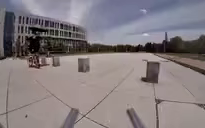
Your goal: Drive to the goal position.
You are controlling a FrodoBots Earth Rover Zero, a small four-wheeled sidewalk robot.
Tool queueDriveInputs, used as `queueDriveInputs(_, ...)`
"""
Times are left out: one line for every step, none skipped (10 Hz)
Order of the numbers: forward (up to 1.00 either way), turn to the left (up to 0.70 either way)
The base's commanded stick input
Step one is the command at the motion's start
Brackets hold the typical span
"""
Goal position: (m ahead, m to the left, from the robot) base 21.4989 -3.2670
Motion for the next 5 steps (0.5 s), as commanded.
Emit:
queueDriveInputs(0.50,0.00)
queueDriveInputs(0.50,0.00)
queueDriveInputs(0.50,0.00)
queueDriveInputs(0.50,0.00)
queueDriveInputs(0.50,0.00)
